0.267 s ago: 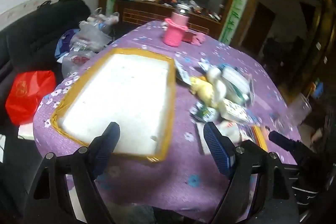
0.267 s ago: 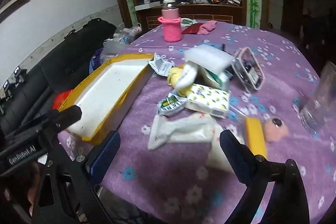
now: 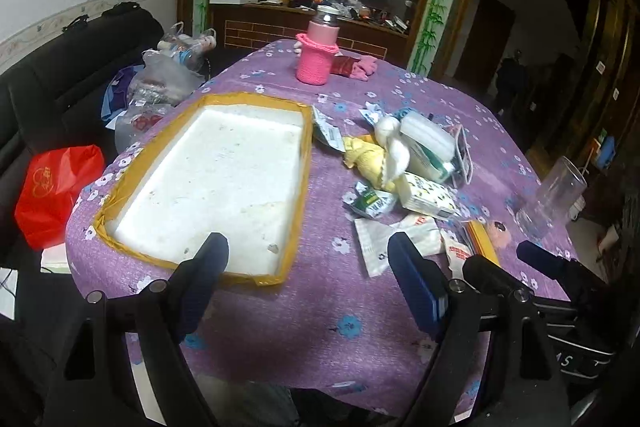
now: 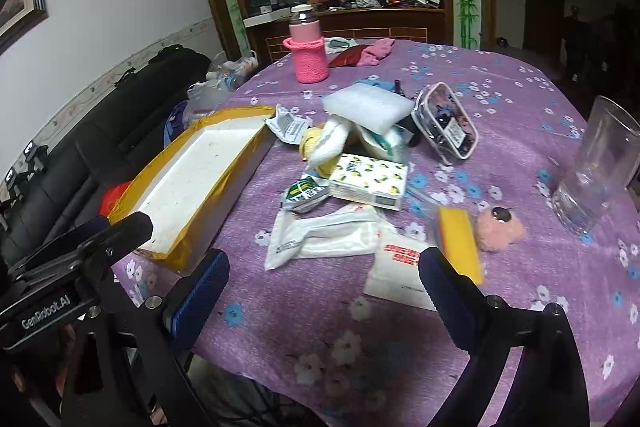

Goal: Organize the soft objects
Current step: 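Grasp the white red-print packet with the left tool while the right tool grasps the yellow pack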

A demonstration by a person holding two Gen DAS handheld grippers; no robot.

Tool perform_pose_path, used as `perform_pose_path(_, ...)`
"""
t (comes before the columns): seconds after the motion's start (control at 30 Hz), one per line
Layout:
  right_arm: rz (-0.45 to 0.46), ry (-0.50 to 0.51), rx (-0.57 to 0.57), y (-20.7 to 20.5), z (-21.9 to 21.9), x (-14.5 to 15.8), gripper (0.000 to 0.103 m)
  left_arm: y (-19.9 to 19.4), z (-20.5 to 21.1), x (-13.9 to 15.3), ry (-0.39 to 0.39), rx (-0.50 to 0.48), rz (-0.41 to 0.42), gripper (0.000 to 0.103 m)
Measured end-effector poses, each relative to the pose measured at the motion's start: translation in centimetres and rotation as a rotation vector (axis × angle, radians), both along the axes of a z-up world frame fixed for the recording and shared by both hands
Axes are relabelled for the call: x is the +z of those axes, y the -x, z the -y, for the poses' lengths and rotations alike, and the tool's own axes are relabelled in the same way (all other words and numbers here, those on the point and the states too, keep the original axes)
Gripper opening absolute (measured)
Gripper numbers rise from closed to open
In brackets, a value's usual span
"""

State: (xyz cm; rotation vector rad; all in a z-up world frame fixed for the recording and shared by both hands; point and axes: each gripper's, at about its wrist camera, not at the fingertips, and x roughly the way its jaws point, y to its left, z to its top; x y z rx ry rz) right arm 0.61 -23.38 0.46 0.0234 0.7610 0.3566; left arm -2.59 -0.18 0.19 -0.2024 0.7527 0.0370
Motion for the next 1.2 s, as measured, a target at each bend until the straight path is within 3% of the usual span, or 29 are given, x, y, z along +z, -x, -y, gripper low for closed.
perform_pose_path(0.07, 0.002, -0.014, -0.015, -0.3, 0.1, 0.6, 0.097, 0.1, 0.5, 0.4, -0.009, -0.017, -0.004, 0.082)
perform_pose_path(0.13, 0.018, -0.021, -0.029, -0.5, 0.2, 0.5, 0.097, -0.8, 2.8, 0.0, -0.082, -0.003, 0.026, 0.082)
perform_pose_path(0.33, 0.008, -0.072, -0.02, -2.0, 1.3, -0.7, 0.097, -2.4, 3.6, -0.5, -0.102, -0.019, -0.009, 0.082)
perform_pose_path(0.4, 0.039, -0.101, -0.019, -3.0, 1.5, -1.2, 0.097, -2.9, 3.7, -0.7, -0.076, -0.037, -0.025, 0.082)
perform_pose_path(0.53, 0.002, -0.117, -0.013, -4.7, 2.2, -2.7, 0.095, -3.6, 4.3, -1.6, -0.028, -0.081, 0.005, 0.082)
perform_pose_path(0.67, -0.041, -0.127, -0.018, -6.2, 3.7, -4.0, 0.088, -5.4, 5.0, -2.4, -0.009, -0.126, -0.023, 0.082)
perform_pose_path(0.77, -0.082, -0.167, -0.026, -7.0, 5.5, -5.0, 0.086, -6.5, 6.3, -2.6, -0.041, -0.187, -0.041, 0.082)
perform_pose_path(0.8, -0.092, -0.169, -0.038, -7.4, 6.0, -5.3, 0.085, -6.7, 6.1, -2.6, -0.04, -0.207, -0.093, 0.082)
perform_pose_path(0.93, -0.143, -0.183, -0.053, -8.3, 7.1, -6.9, 0.084, -8.4, 8.5, -3.6, -0.152, -0.357, -0.116, 0.082)
perform_pose_path(1.1, -0.153, -0.173, -0.084, -8.9, 7.6, -7.3, 0.082, -10.0, 11.7, -4.8, -0.259, -0.534, -0.126, 0.063)
perform_pose_path(1.2, -0.138, -0.162, -0.11, -9.3, 8.2, -7.3, 0.082, -10.9, 12.7, -6.1, -0.275, -0.596, -0.161, 0.041)
